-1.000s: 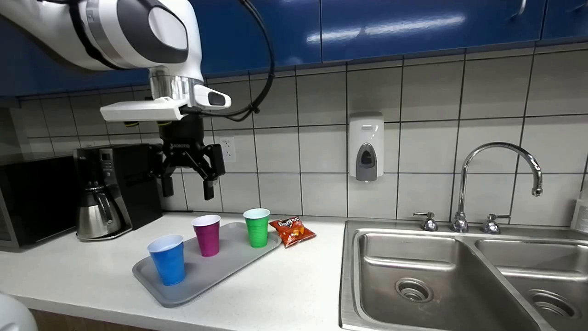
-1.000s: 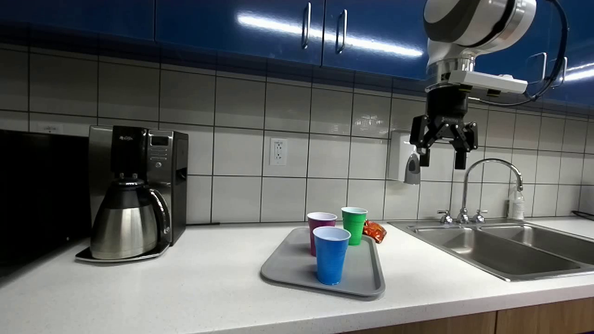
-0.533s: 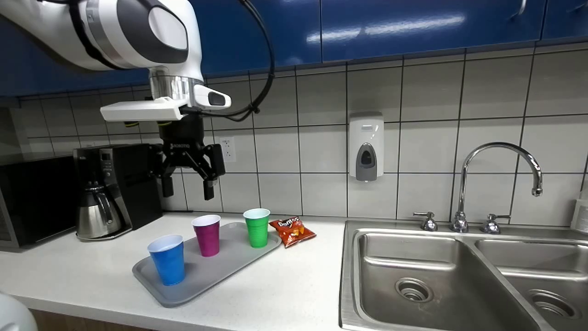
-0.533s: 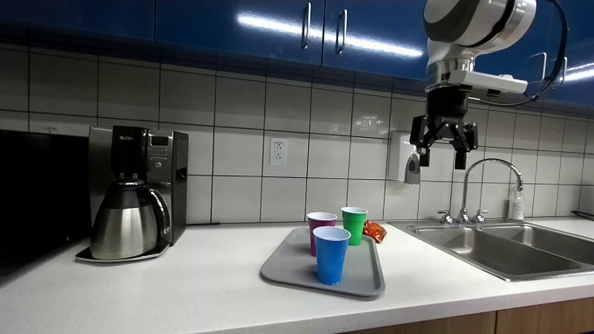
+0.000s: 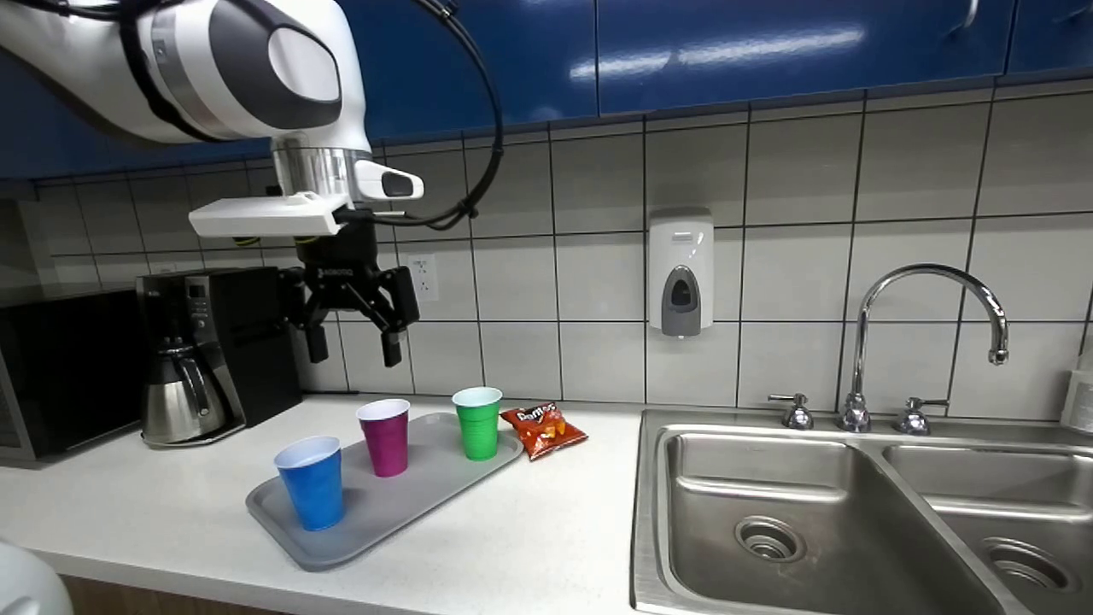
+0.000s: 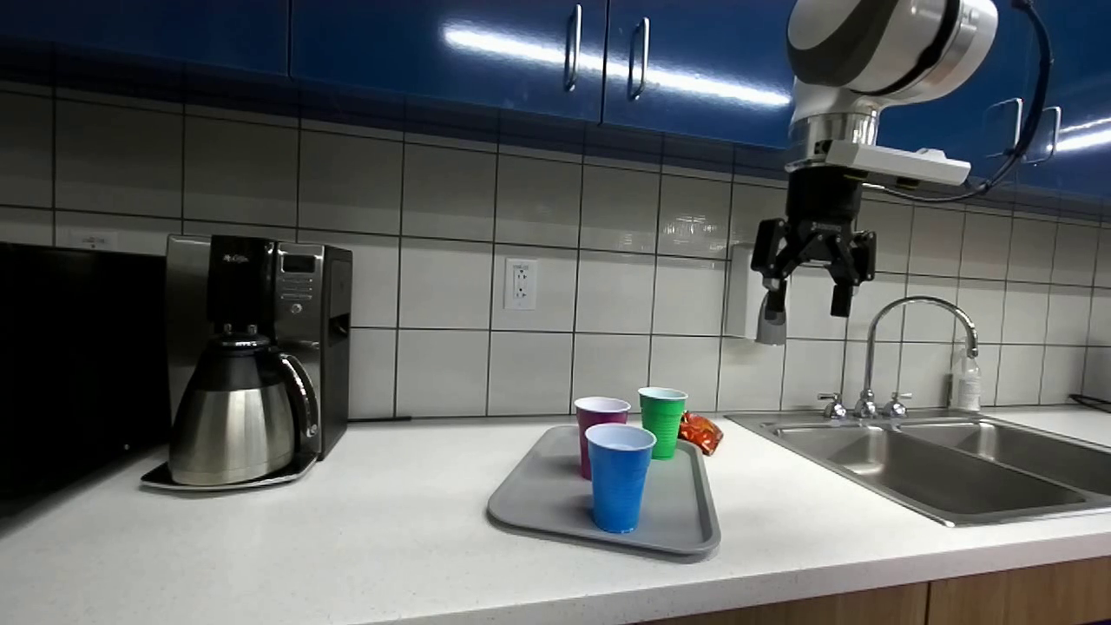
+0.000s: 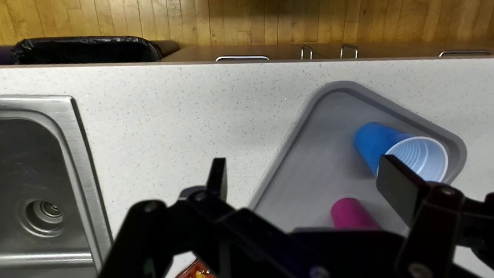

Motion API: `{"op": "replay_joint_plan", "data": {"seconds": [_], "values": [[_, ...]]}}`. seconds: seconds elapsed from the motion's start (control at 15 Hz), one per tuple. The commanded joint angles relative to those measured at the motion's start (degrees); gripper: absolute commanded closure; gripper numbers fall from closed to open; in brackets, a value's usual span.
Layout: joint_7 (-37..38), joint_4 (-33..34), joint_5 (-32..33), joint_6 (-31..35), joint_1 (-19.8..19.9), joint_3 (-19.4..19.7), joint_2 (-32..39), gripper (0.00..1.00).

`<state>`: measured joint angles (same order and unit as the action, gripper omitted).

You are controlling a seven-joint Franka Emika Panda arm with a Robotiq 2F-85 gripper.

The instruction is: Take the three cups off of the tray

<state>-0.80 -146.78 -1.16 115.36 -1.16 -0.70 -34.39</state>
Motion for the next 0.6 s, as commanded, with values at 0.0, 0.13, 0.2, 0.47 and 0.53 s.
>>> {"op": "replay_joint_plan", "data": {"seconds": [0.0, 0.13, 0.2, 0.47, 0.53], "values": [[2.2, -1.81, -0.24, 4.27, -0.56, -1.57, -0.55, 0.0], [2.64, -2.22, -0.33, 5.86, -1.14, -2.28, -0.07, 0.0], [2.88, -2.31, -0.37, 6.5, -1.4, -2.66, 0.32, 0.0], [4.04, -2.01, -0.63, 8.6, -2.8, -4.21, 2.4, 0.0], [4.78, -1.89, -0.46, 9.16, -3.05, -4.85, 3.1, 0.0]]}}
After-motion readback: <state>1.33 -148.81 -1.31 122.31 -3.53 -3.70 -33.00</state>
